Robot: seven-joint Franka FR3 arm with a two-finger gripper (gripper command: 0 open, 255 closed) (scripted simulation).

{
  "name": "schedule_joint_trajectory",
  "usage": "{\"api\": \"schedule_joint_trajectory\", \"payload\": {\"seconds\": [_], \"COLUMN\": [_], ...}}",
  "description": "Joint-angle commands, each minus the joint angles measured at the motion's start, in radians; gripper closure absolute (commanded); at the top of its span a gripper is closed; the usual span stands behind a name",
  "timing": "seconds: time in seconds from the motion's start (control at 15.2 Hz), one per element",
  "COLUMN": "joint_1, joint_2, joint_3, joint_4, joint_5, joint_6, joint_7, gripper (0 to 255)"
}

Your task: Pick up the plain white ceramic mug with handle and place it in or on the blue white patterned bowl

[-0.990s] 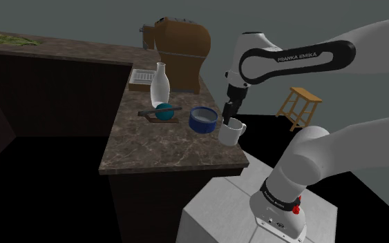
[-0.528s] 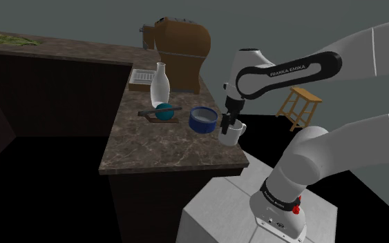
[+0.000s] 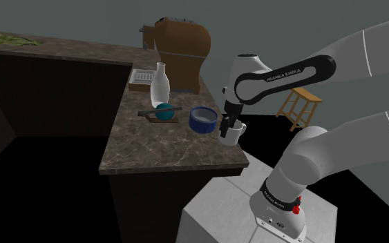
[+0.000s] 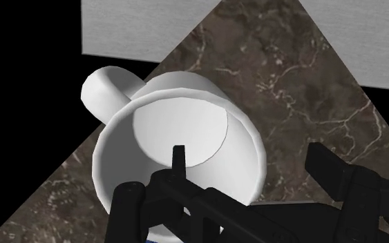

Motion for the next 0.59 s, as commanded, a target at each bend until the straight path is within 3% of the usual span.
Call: {"api": "schedule_joint_trajectory", "payload": {"seconds": [0.0, 0.07, 0.13, 0.53], "joint_1": [0.0, 0.0, 0.0, 0.0], "joint_2": [0.0, 0.0, 0.0, 0.0], "joint_3": [0.0, 0.0, 0.0, 0.0], "joint_4": [0.0, 0.0, 0.0, 0.0], "joint_5": [0.0, 0.0, 0.0, 0.0], "joint_6": [0.0, 0.0, 0.0, 0.0], "joint_7": [0.0, 0.0, 0.0, 0.0], "gripper": [0, 0, 255, 255]}}
